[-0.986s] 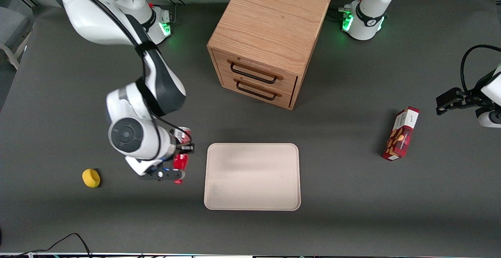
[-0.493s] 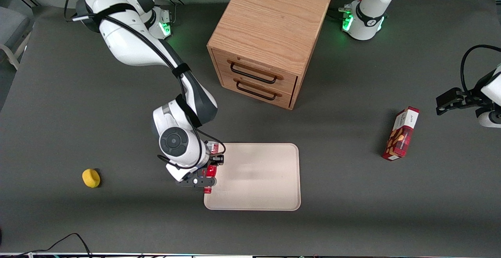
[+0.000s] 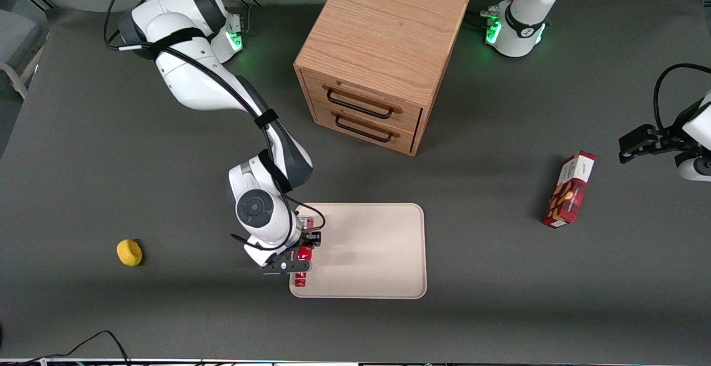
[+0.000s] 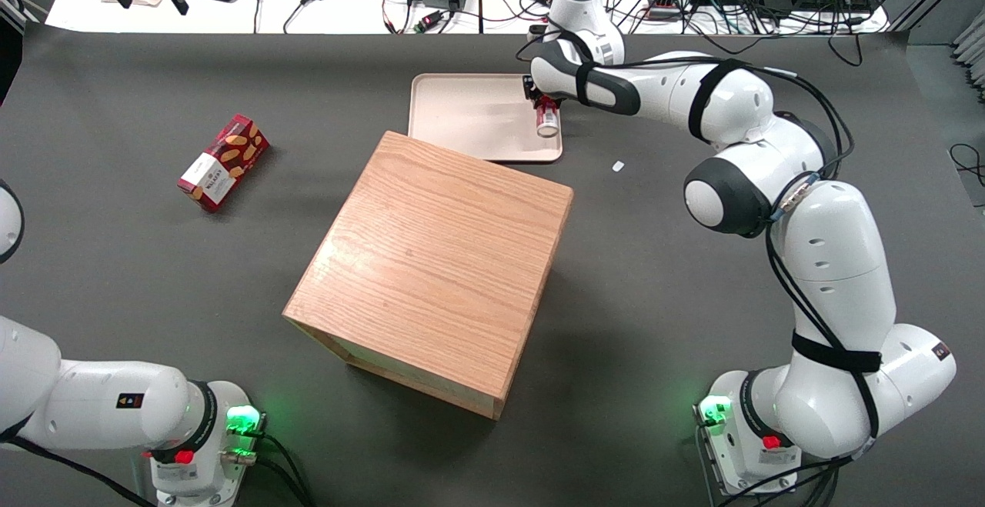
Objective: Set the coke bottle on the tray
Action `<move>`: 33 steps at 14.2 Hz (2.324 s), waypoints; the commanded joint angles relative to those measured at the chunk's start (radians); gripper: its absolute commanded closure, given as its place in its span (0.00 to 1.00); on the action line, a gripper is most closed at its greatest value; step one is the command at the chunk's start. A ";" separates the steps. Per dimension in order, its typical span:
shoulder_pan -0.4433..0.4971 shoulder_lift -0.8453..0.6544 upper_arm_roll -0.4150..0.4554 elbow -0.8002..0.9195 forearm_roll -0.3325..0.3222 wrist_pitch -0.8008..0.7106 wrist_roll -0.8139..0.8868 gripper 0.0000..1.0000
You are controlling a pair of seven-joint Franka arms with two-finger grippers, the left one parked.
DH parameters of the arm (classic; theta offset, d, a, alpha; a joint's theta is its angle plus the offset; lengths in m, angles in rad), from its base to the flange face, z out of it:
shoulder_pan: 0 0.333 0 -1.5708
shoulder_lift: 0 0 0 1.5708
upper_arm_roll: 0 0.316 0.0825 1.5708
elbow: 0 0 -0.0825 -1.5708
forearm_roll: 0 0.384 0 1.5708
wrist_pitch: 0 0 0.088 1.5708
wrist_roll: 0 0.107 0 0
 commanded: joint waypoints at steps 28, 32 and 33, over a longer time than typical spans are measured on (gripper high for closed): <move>0.018 0.028 -0.008 0.033 -0.045 0.002 -0.035 0.00; 0.018 0.019 -0.008 0.033 -0.043 -0.001 -0.035 0.00; 0.014 0.004 -0.008 0.030 -0.043 -0.014 -0.035 0.00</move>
